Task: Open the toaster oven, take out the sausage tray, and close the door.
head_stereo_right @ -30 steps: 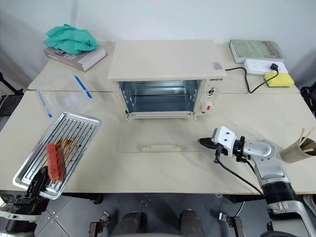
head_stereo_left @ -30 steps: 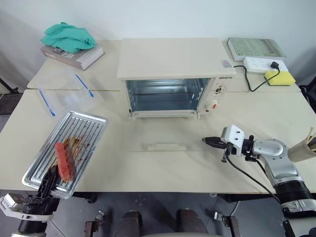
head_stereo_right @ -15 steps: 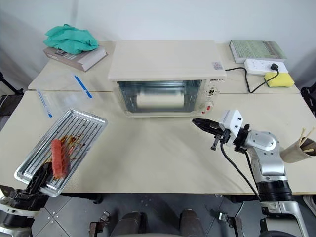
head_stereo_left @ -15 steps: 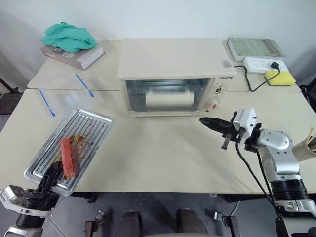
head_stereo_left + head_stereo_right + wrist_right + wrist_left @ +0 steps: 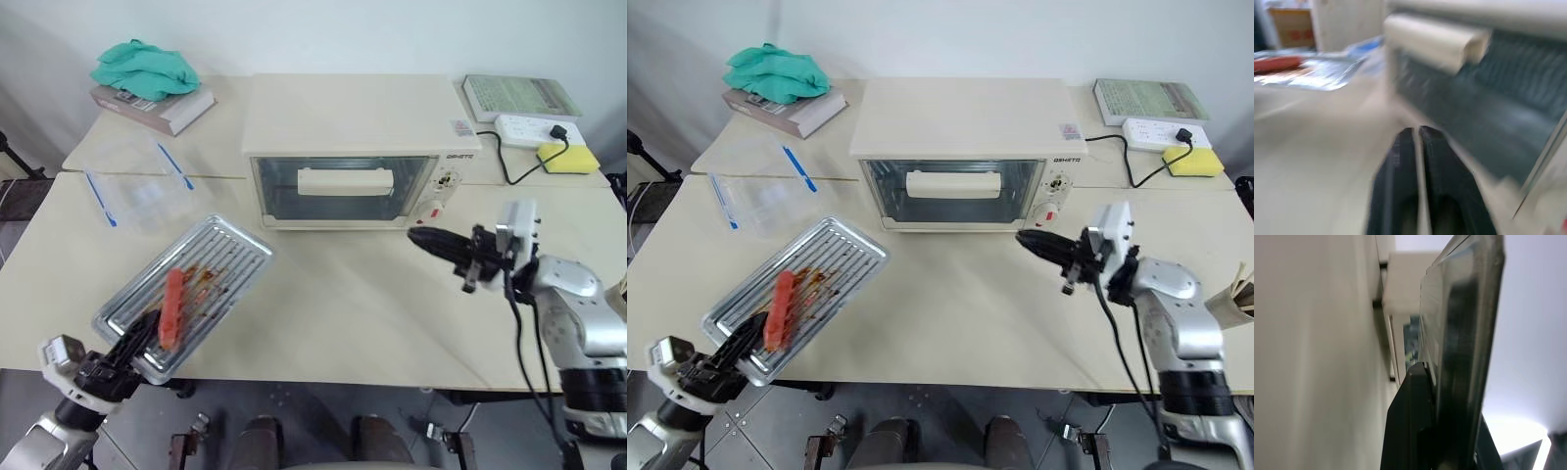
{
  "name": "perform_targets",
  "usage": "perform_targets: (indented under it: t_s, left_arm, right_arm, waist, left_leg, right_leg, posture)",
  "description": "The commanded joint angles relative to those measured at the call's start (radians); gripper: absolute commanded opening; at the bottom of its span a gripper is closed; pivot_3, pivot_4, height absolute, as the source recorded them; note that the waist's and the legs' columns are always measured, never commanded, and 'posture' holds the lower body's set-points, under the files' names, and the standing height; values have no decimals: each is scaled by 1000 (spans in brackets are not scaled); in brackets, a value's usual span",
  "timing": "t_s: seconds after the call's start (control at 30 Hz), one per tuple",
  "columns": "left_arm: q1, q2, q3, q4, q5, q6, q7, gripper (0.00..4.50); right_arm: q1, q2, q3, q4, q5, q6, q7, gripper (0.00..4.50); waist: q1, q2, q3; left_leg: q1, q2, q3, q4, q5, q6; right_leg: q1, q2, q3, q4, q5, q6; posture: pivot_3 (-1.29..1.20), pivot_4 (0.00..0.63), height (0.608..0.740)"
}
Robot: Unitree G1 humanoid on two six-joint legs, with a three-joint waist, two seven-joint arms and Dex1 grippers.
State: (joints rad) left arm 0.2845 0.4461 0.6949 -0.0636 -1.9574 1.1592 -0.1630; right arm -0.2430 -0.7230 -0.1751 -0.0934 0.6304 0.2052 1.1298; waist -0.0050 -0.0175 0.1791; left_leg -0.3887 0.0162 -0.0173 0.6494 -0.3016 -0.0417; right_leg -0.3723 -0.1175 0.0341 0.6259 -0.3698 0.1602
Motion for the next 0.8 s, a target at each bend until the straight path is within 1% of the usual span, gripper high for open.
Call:
perform_targets:
  t_s: [0.03,0.17,0.27,0.3,0.33,0.4,0.5,0.6,0.8]
  left_arm:
    - [-39,54,-78,10,-15,30,-10,0]
    - [-138,133,-224,57,-15,71,7,0]
    - [-197,167,-302,88,-15,79,19,0]
    - [-213,173,-319,96,-15,81,17,0]
    - [-245,177,-354,102,-15,80,34,0]
    - [-297,183,-413,112,-15,79,59,0]
    - [-335,183,-459,126,-15,69,89,0]
    - [-400,203,-528,142,39,93,104,0]
    - [-472,198,-567,178,111,96,113,0]
  right_arm:
    - [85,-46,-65,-77,20,5,40,1584]
    - [221,-68,-143,-114,7,6,27,2952]
    - [292,-72,-174,-162,6,11,20,3966]
    - [309,-72,-182,-178,10,16,16,4272]
    - [333,-72,-196,-200,14,22,10,4471]
    - [371,-71,-220,-233,21,32,2,4471]
    - [398,-66,-241,-261,25,42,-12,4471]
    - [433,-60,-261,-294,30,53,-29,4471]
    - [496,-45,-294,-351,39,63,-64,4471]
  waist:
    - [-3,0,0]
    - [1,1,0]
    - [2,1,0]
    - [2,1,0]
    - [1,1,0]
    - [2,2,0]
    - [3,2,0]
    - [6,2,0]
    - [15,5,-2]
  left_leg:
    - [0,0,1,0,0,0]
    - [1,0,1,0,0,0]
    - [1,0,1,1,0,0]
    - [1,0,1,1,0,0]
    - [1,0,1,0,0,0]
    - [1,0,1,0,0,-1]
    - [1,0,1,1,1,-1]
    - [1,0,1,1,1,-1]
    - [2,-1,0,2,1,-1]
  right_leg:
    - [0,0,0,0,0,0]
    - [0,1,0,1,0,0]
    - [1,0,1,1,0,0]
    - [0,0,1,1,0,0]
    - [0,0,1,1,0,0]
    - [0,0,1,1,0,0]
    - [1,1,1,2,0,0]
    - [1,1,1,2,0,0]
    - [4,1,1,2,0,0]
  posture:
    - [0,150,740]
    - [0,150,740]
    - [0,150,740]
    - [0,150,740]
    - [0,150,740]
    - [0,150,740]
    - [0,150,740]
    - [0,150,740]
    - [0,150,740]
